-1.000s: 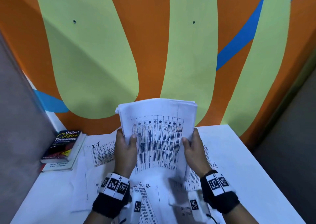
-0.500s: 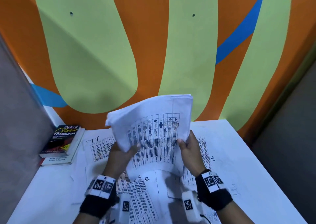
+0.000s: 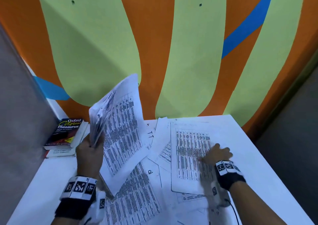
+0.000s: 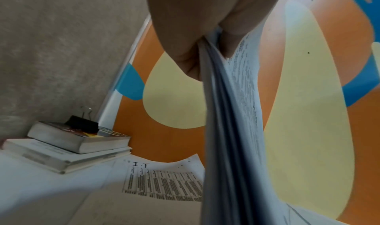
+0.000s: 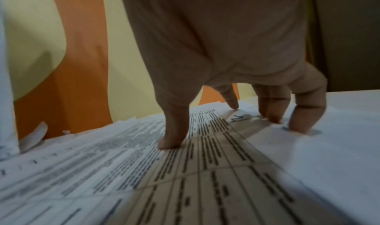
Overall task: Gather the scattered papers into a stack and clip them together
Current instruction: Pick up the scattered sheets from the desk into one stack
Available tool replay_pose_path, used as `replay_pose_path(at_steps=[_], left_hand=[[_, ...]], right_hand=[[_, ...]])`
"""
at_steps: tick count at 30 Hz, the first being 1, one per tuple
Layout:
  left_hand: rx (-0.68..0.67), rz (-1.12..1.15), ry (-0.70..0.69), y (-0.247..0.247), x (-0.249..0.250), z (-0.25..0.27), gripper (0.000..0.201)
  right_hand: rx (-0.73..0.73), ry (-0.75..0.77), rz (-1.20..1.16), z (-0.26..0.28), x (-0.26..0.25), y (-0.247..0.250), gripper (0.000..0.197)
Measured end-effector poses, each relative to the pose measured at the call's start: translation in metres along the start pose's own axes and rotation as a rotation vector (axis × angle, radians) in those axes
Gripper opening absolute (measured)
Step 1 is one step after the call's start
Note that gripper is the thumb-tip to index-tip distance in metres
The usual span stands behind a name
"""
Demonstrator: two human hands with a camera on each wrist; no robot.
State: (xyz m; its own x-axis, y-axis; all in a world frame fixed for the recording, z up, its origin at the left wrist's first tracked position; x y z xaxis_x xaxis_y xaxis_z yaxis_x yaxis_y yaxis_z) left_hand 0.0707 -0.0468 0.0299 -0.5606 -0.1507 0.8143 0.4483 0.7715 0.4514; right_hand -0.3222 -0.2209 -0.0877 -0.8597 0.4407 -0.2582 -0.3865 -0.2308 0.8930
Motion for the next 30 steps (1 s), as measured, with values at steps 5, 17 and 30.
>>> replay_pose_path(at_steps=[5,17,30], left_hand=[[0.049,-0.039,0.037,0.011,-0.009,0.0,0.026],[0.145,-0.018,0.135,0.027,-0.023,-0.002,0.03],[0.153,-0.014,0.05,0.034,-0.014,0.0,0.026]], right_hand=[[-0.022,0.012,-0.232,-0.002,0.005,0.004,0.081],[0.042,0.132,-0.883,-0.022,0.044,0.042,0.027],[-0.08,0.405,0.153,-0.042,-0.037,0.013,0.067]])
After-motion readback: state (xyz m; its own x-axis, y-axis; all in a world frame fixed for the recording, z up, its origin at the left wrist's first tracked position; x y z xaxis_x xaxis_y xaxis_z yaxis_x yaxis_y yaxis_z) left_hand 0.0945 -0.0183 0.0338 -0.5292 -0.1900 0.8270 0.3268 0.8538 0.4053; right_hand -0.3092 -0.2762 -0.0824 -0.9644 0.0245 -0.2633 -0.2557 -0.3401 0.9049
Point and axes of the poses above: each hand's wrist, its own z-axis away from the middle knuckle, its own y-axis out of the back of the hand, x = y × z, the point moved 4 cm from there along -z, towards the middle knuckle, and after that the axes turned 9 degrees about -z, right-handed, at the moved point
